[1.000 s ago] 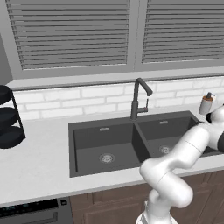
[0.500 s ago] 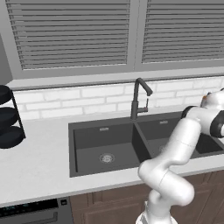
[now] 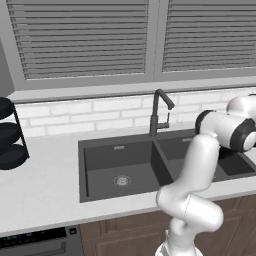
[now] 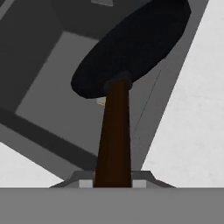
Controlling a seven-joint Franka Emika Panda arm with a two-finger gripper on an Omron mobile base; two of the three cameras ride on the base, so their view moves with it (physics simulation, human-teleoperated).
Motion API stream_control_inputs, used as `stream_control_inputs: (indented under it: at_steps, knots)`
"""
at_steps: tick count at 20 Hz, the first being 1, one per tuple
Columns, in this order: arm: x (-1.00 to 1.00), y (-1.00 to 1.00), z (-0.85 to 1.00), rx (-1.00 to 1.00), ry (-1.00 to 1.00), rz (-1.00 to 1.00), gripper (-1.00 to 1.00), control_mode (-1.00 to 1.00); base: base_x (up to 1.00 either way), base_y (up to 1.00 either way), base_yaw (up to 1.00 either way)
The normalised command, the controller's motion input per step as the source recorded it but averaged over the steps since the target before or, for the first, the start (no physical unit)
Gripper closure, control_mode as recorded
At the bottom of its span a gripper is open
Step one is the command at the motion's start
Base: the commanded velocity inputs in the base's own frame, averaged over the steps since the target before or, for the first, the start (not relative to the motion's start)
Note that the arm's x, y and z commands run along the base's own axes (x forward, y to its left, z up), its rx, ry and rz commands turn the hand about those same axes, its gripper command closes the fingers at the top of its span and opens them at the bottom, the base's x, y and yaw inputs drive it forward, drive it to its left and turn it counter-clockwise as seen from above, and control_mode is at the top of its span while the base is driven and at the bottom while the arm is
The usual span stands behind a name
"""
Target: Pick the pan and sponge and place them into the sink. Then turn on the water.
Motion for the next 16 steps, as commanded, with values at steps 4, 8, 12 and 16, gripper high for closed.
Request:
stream_control_inputs:
  at_steps: [4,8,12,16]
  knots:
    - [0.55,0.28,0.38,0.2,-0.01,0.09,1.0,-1.0,0.0,0.0,0.0]
    - [0.73,0.15,0.41,0.29,0.0,0.09,1.0,-1.0,0.0,0.0,0.0]
    - [0.54,0.1,0.18,0.27,0.07,0.17,1.0,-1.0,0.0,0.0,0.0]
    - [0.04,0.0,-0.25,0.09,0.15,0.21,1.0,-1.0,0.0,0.0,0.0]
